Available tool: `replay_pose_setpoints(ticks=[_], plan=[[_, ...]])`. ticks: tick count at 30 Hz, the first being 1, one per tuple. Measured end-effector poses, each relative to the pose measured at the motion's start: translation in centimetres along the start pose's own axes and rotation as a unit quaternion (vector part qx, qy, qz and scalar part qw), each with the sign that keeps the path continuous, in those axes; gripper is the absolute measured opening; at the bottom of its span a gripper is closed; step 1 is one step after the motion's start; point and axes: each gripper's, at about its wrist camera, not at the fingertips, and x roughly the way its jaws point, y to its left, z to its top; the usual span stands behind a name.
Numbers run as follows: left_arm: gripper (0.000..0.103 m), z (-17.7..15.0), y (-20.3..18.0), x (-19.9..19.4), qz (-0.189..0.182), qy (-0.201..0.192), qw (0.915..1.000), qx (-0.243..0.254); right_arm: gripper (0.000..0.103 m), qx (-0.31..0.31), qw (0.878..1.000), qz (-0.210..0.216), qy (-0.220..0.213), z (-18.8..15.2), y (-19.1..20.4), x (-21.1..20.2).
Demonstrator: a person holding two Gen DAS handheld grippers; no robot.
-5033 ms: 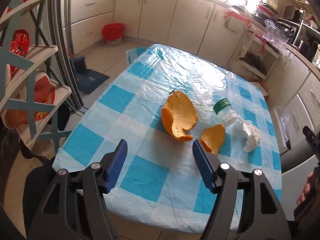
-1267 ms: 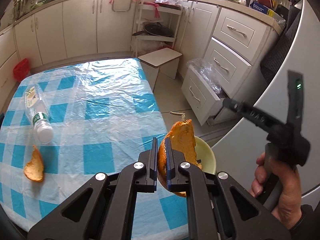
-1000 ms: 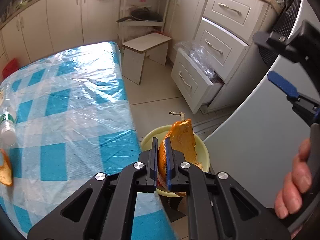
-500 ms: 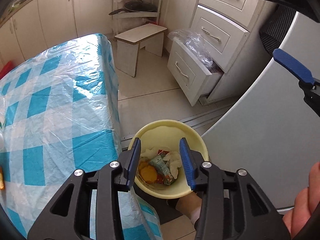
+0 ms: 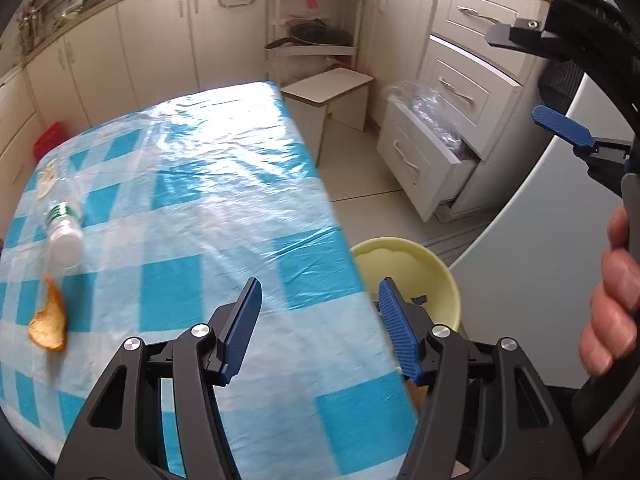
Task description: Collect trash
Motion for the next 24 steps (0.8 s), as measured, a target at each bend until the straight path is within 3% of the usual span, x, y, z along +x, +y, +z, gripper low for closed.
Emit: replay_pose_setpoints(ticks=[6,11,14,24], plan=[[0.06,-3.5,10.3,-4.5,0.084,-0.037,0.9925,-0.081,0.08,-0.024,0.999,0.012,0.018,-0.8,2.2,1.0],[0.064,-5.6,19.0,-7.2,0.144,-0.052,0.9697,-0.19,0.081,-0.047,0.998,0.019,0.031,-1.7,4.0,1.9],[0.066,-6.2,22.6,-6.7,0.148,-0.035,0.9594,-0.237,0.081,-0.06,0.997,0.02,0.04,-2.3,5.0,2.6],[0.07,-5.7,22.7,-3.0,0.148,-0.017,0.9591,-0.241,0.084,-0.106,0.99,0.03,0.083,-4.5,8.7,5.4]])
